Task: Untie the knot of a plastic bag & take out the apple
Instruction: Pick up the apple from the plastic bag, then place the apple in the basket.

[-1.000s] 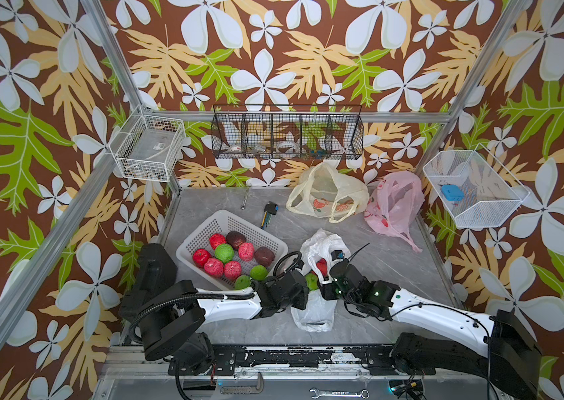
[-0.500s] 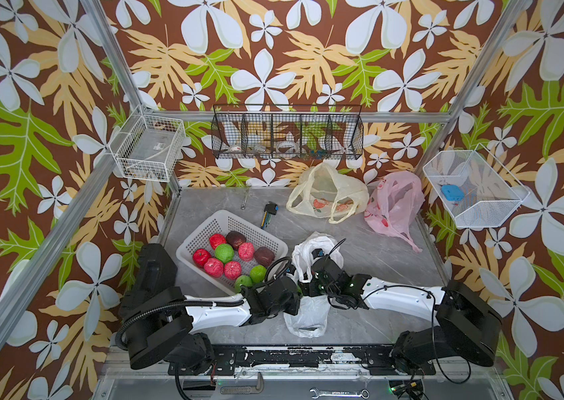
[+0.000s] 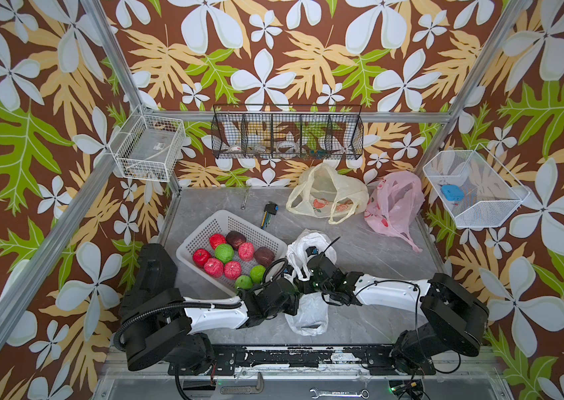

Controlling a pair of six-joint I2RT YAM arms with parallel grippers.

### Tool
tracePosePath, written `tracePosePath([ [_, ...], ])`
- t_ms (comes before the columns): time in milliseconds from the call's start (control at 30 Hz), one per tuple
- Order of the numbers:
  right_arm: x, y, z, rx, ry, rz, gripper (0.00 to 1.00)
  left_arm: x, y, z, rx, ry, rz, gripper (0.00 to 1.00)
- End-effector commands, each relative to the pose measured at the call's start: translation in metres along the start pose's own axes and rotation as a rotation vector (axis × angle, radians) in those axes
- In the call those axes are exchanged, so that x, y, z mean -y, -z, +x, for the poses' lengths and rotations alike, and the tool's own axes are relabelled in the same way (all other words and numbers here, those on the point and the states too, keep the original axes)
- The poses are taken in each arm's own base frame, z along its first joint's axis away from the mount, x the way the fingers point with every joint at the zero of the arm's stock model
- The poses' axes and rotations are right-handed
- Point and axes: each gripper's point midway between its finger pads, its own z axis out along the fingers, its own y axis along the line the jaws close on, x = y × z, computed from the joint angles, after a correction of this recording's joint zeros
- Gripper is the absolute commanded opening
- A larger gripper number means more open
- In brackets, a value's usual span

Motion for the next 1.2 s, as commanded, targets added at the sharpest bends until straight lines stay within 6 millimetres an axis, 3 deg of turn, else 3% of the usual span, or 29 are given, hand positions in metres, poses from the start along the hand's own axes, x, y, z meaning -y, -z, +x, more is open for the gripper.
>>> tracePosePath([
  [0,0.01,0.017,0.009,-0.043,0.009,0.049,0.44,0.002,0.002,-0.008,0.044,0.038,0.019,0.0],
  [200,0.009,0.057,-0.004,-0.01,0.026,0.06,0.41,0.005,0.002,-0.014,0.076,0.071,0.037,0.0],
  [467,0.01,0.092,0.019,-0.124,0.066,0.042,0.42,0.004,-0.001,-0.024,0.093,0.114,0.023,0.0],
  [567,0.019,0.114,0.022,-0.109,0.052,0.06,0.42,0.0,0.0,-0.024,0.099,0.125,0.008,0.0],
  [733,0.022,0.16,0.003,0.04,0.001,0.028,0.42,-0.006,0.002,-0.022,0.101,0.123,-0.003,0.0],
  [900,0.026,0.187,-0.005,0.108,-0.017,0.025,0.43,-0.005,0.003,-0.023,0.103,0.117,0.003,0.0],
  [967,0.04,0.201,-0.013,0.142,-0.02,0.113,0.43,-0.004,0.004,-0.023,0.104,0.113,0.007,0.0],
  [1033,0.047,0.222,-0.034,0.225,-0.01,0.183,0.43,-0.005,0.005,-0.02,0.101,0.111,0.009,0.0],
  [1167,0.03,0.254,-0.089,0.388,0.037,0.202,0.43,-0.009,0.007,-0.016,0.097,0.1,0.008,0.0],
])
